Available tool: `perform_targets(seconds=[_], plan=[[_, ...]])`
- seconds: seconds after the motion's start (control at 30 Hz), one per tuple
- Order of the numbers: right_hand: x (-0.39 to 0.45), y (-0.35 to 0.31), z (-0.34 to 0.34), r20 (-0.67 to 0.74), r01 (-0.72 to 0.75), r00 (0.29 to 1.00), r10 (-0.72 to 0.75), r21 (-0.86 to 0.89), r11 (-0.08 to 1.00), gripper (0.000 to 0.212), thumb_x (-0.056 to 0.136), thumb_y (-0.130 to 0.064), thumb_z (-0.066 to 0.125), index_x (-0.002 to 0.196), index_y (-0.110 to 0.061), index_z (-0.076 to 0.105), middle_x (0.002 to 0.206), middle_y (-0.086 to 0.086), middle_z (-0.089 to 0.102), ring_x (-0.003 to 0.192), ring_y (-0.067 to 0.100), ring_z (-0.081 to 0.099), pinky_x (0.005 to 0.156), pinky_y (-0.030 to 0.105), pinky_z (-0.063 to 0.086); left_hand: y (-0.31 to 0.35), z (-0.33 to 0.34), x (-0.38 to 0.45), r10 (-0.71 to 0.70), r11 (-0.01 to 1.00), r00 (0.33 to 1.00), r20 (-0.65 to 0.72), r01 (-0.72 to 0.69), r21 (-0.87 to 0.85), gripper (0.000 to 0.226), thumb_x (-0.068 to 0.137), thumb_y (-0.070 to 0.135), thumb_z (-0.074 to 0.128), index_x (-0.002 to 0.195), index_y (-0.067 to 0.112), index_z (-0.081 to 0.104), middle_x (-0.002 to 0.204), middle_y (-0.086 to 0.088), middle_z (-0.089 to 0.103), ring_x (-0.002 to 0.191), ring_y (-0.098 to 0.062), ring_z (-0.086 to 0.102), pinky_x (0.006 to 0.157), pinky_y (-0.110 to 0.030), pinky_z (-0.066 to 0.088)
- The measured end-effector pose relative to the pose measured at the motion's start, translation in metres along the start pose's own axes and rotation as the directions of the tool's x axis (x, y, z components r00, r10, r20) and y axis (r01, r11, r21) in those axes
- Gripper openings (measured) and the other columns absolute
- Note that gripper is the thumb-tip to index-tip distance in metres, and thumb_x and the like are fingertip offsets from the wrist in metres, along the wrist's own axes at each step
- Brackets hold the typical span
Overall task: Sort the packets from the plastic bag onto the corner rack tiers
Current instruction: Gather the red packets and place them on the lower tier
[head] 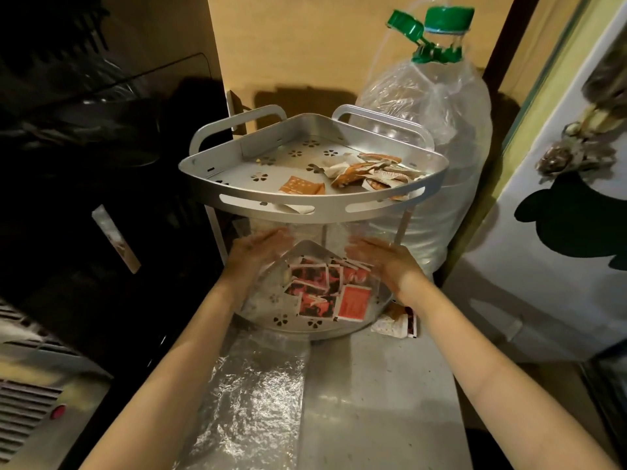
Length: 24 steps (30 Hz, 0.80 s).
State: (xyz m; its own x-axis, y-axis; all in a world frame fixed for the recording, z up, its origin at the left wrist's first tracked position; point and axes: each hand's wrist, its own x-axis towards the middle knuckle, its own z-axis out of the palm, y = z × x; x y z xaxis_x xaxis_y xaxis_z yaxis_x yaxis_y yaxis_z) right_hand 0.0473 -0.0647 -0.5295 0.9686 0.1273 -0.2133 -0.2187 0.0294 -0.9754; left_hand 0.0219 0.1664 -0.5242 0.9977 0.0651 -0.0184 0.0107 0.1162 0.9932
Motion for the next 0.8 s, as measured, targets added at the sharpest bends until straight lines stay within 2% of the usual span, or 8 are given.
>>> perform_targets(seconds=[0.23,0.3,0.4,0.5,0.53,0.63,0.7,0.8], plan=[[0.007,-0.017,0.009,-0.004,0.128,0.992,-0.129,0.168,0.977,0.021,0.087,-0.005,0.056,0.105,-0.011,0.065,0.086,-0.004,0.075,0.083,0.012,0.071,0.077,0.023,0.055,0.014,0.002,0.005,0.161,0.986,0.974,-0.160,-0.150,0.079,0.014,0.082,0.021,0.065,0.094,0.015,0.070,0.073,0.015,0.072,0.076,-0.001,0.066,0.061,-0.009,0.047],[0.005,-0.022,0.010,0.011,0.145,0.989,-0.149,0.156,0.977,0.022,0.085,-0.005,0.058,0.105,-0.012,0.063,0.095,0.000,0.071,0.084,0.011,0.068,0.079,0.023,0.053,0.014,0.004,0.003,0.155,0.987,0.974,-0.168,-0.146,0.066,0.010,0.082,0.022,0.065,0.090,0.018,0.070,0.073,0.015,0.071,0.076,0.000,0.065,0.061,-0.009,0.046],[0.002,-0.022,0.011,0.027,0.138,0.989,-0.142,0.127,0.982,0.021,0.086,-0.010,0.058,0.106,-0.015,0.063,0.104,0.004,0.067,0.090,0.011,0.065,0.076,0.022,0.050,0.013,0.005,0.000,0.097,0.995,0.979,-0.178,-0.093,0.029,0.009,0.081,0.023,0.066,0.088,0.023,0.070,0.076,0.017,0.072,0.081,0.000,0.064,0.065,-0.010,0.047],[0.000,-0.014,0.010,-0.010,0.109,0.994,-0.108,0.076,0.991,0.015,0.084,-0.016,0.062,0.095,-0.024,0.069,0.099,0.001,0.070,0.098,0.018,0.065,0.082,0.031,0.048,0.005,0.003,-0.001,0.003,0.981,0.992,-0.128,-0.028,-0.194,0.035,0.091,0.017,0.050,0.126,0.013,0.051,0.115,0.006,0.058,0.114,-0.009,0.051,0.092,-0.018,0.042],[0.000,-0.012,0.009,-0.011,0.105,0.995,-0.104,0.079,0.991,0.015,0.084,-0.016,0.063,0.094,-0.024,0.070,0.100,0.001,0.071,0.100,0.020,0.065,0.084,0.032,0.047,-0.001,0.000,0.000,-0.020,0.987,0.992,-0.123,0.000,-0.160,0.041,0.090,0.013,0.051,0.130,0.009,0.046,0.119,-0.001,0.056,0.116,-0.014,0.051,0.100,-0.026,0.038],[0.000,-0.007,0.006,-0.030,0.081,0.996,-0.079,0.079,0.994,0.021,0.080,-0.015,0.067,0.100,-0.020,0.070,0.107,-0.001,0.070,0.104,0.021,0.063,0.091,0.037,0.045,-0.018,-0.006,-0.009,-0.069,0.988,0.987,-0.142,0.087,0.124,0.042,0.072,0.000,0.070,0.111,0.010,0.060,0.097,-0.001,0.065,0.092,-0.014,0.063,0.088,-0.030,0.051],[0.002,-0.004,0.003,-0.056,0.062,0.997,-0.058,0.078,0.995,0.020,0.078,-0.014,0.070,0.096,-0.022,0.071,0.106,-0.005,0.070,0.104,0.018,0.063,0.094,0.037,0.043,-0.026,-0.006,-0.019,-0.060,0.983,0.985,-0.159,0.087,0.164,0.026,0.074,-0.004,0.067,0.097,0.009,0.065,0.087,-0.002,0.066,0.083,-0.015,0.063,0.072,-0.019,0.052],[0.002,0.001,0.000,-0.056,0.049,0.997,-0.045,0.075,0.996,0.019,0.077,-0.012,0.070,0.093,-0.023,0.071,0.100,-0.006,0.071,0.099,0.013,0.063,0.092,0.033,0.044,-0.036,-0.006,-0.025,0.026,0.984,0.980,-0.196,0.010,0.177,0.017,0.078,-0.010,0.061,0.077,0.006,0.066,0.060,0.012,0.069,0.061,0.000,0.064,0.059,-0.007,0.049]])
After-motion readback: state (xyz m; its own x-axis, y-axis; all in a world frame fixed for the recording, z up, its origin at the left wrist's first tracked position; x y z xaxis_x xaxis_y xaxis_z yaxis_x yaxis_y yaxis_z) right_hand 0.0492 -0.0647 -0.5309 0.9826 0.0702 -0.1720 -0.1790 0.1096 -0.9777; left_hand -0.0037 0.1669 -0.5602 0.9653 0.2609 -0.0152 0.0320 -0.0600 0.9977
